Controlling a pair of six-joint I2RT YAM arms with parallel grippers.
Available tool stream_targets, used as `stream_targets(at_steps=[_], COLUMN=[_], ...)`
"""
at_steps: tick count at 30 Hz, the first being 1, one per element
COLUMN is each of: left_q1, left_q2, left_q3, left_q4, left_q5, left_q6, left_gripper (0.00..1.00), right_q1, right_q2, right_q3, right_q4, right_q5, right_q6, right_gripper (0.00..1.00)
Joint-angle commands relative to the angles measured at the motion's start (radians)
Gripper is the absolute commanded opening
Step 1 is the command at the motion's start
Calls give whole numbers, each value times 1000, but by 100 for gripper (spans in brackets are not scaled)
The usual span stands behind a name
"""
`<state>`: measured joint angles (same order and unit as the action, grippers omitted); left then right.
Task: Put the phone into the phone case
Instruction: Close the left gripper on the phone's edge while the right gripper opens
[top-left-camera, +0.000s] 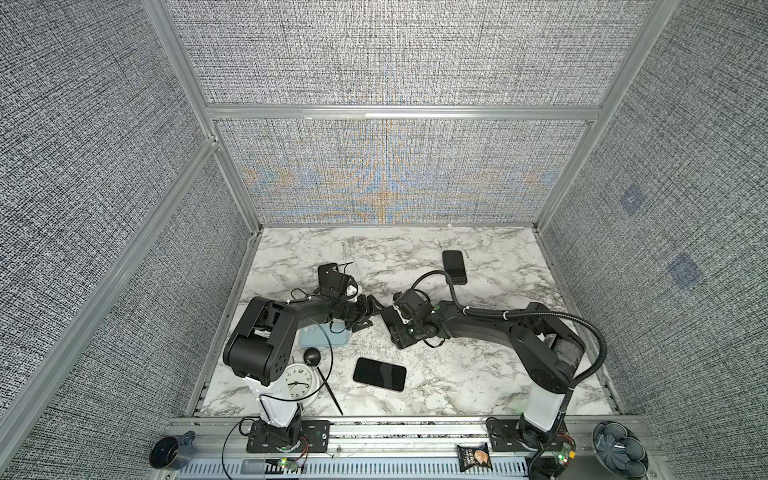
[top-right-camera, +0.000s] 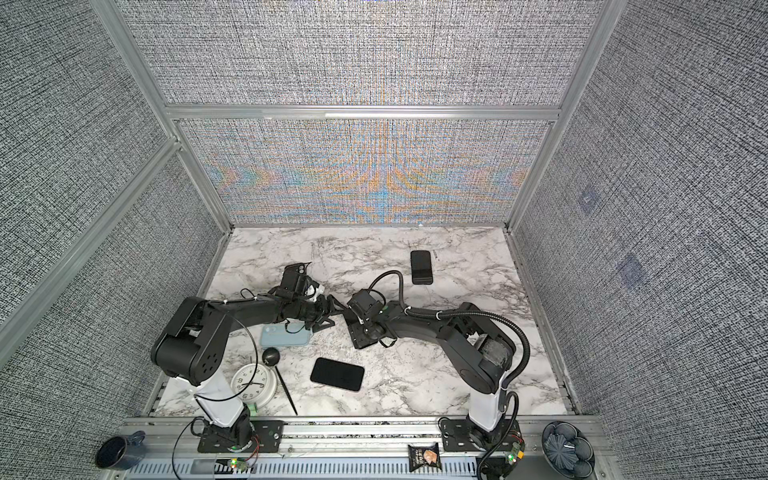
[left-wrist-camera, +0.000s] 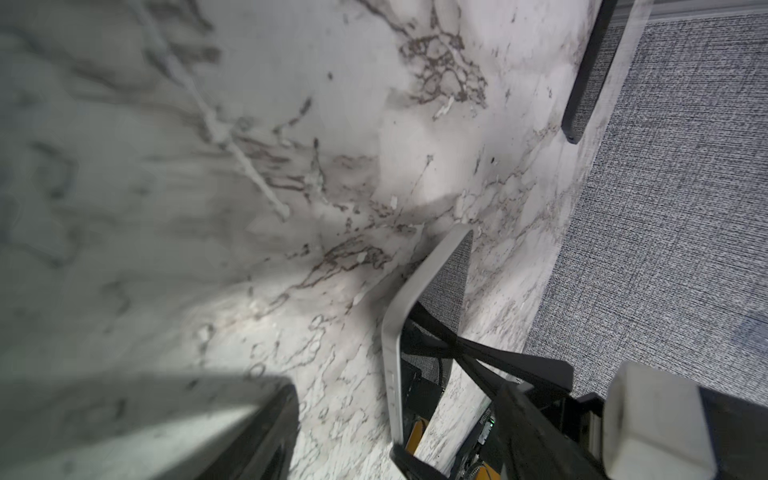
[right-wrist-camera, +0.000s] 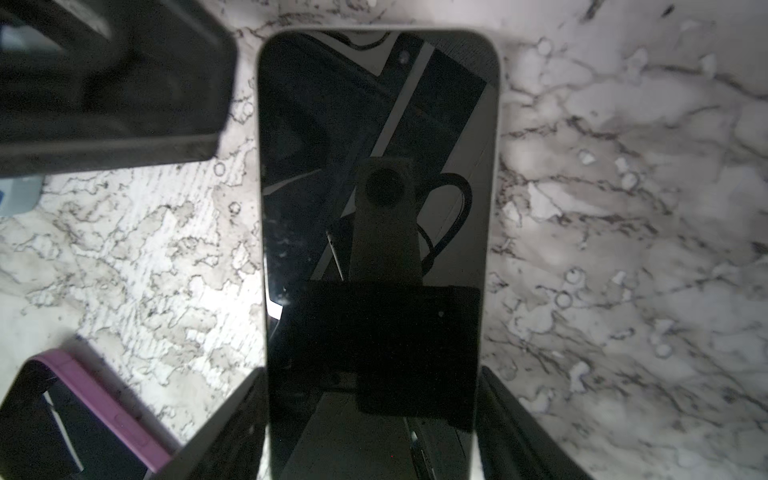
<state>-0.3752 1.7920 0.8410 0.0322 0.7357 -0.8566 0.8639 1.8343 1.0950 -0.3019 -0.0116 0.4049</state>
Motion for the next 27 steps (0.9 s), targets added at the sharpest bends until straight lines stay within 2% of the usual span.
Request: stream_targets(at_steps=[1,16,27], left_q1=[0,0,0], left_q2=[41,101,92], left_q3=[-3,-73,-102], left_q4=[86,302,359], left_q5=[-2,61,77], left_q6=[9,19,9], left_gripper=[72,35,18], right_q1=[1,1,2], right_q2=[14,22,16], right_q3=[-9,9,21], right_q4=[-32,-52,-74], right_q5=[-76,-73,-62], right_q6=[5,-11,-27], right_gripper=[64,64,65])
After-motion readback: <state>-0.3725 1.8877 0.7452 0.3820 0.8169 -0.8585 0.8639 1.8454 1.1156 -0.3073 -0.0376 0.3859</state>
